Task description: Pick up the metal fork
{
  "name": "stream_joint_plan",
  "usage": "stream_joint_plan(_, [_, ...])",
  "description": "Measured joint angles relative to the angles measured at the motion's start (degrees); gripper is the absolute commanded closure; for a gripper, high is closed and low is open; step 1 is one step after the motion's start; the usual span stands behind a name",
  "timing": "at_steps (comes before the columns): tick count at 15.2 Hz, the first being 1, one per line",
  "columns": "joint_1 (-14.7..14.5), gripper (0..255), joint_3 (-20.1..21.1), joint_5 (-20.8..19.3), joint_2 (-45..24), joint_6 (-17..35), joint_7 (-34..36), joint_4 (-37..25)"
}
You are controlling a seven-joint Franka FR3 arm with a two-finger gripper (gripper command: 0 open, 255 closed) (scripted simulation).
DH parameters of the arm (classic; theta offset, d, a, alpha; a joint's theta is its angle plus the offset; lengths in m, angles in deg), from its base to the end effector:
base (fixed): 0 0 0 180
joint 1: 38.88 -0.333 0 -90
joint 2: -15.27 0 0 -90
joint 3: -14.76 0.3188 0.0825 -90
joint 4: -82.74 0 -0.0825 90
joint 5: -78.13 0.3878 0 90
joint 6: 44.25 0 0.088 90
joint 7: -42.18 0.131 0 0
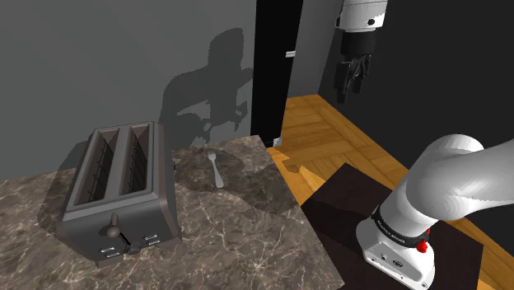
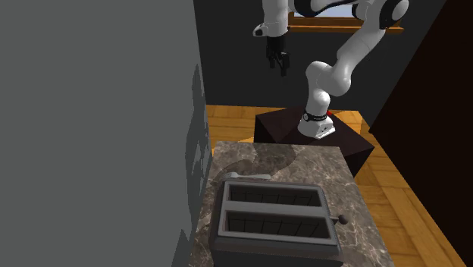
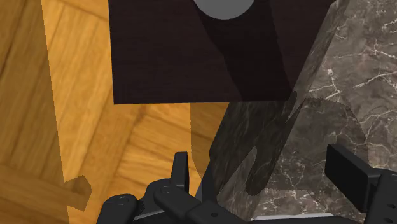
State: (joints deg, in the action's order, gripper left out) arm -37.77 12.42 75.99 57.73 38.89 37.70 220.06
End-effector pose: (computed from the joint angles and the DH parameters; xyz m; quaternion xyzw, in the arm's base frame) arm 0.2978 -0.0254 0.5268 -0.9946 -0.0154 0.1024 0.0016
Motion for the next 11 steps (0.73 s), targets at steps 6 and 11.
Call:
stream_joint_plan(6, [-1.09, 0, 3.86, 3.7, -3.87, 5.98, 6.06, 1.8])
stream_joint_plan(11, [-2.38, 0, 8.48, 7.65, -9.78, 13.42, 13.4, 2.55])
